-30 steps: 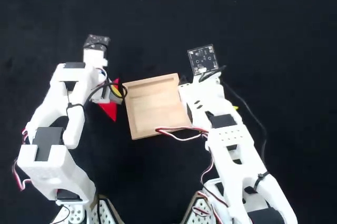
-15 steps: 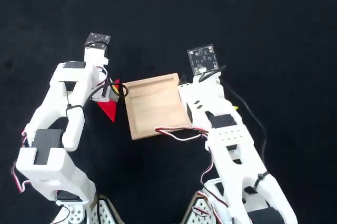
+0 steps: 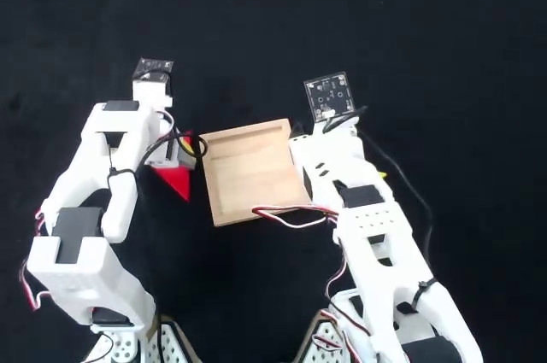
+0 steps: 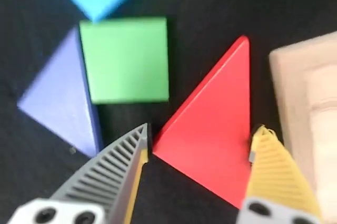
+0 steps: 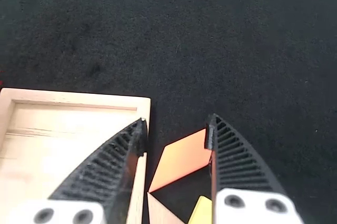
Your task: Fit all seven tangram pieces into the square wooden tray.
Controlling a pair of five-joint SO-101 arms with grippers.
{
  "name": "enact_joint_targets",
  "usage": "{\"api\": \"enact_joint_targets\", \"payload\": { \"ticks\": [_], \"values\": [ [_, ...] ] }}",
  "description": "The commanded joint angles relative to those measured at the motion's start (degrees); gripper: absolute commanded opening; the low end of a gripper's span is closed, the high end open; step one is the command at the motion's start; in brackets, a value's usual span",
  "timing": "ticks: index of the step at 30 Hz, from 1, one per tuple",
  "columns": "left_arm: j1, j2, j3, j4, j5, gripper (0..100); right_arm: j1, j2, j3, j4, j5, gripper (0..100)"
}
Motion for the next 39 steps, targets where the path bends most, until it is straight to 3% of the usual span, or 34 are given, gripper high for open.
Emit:
{"api": "enact_joint_targets", "payload": {
  "ticks": [1,10,17,23,27,34,39],
  "values": [
    [-1.3,-0.4,-1.2,2.6,4.6,31,-0.9,0.5,-0.2,-1.3,0.0,19.1],
    [-0.3,-0.4,-0.6,2.9,11.5,29,-1.0,0.4,-0.3,-1.2,0.0,19.1],
    [-3.6,-0.8,-1.1,5.3,19.4,28,-1.0,0.3,-0.3,-1.1,0.0,19.1],
    [-3.6,-1.0,-2.6,7.6,19.3,28,-1.0,0.4,-0.3,-1.1,0.0,19.1],
    [-3.0,-0.6,-4.4,9.5,14.6,30,-1.0,0.4,-0.3,-1.1,0.0,19.1],
    [-3.6,-0.3,-4.0,10.1,18.1,28,-1.0,0.4,-0.3,-1.1,0.0,19.1],
    [-6.3,-1.0,-4.6,15.8,23.3,28,-1.0,0.4,-0.3,-1.1,0.0,19.1]
  ]
}}
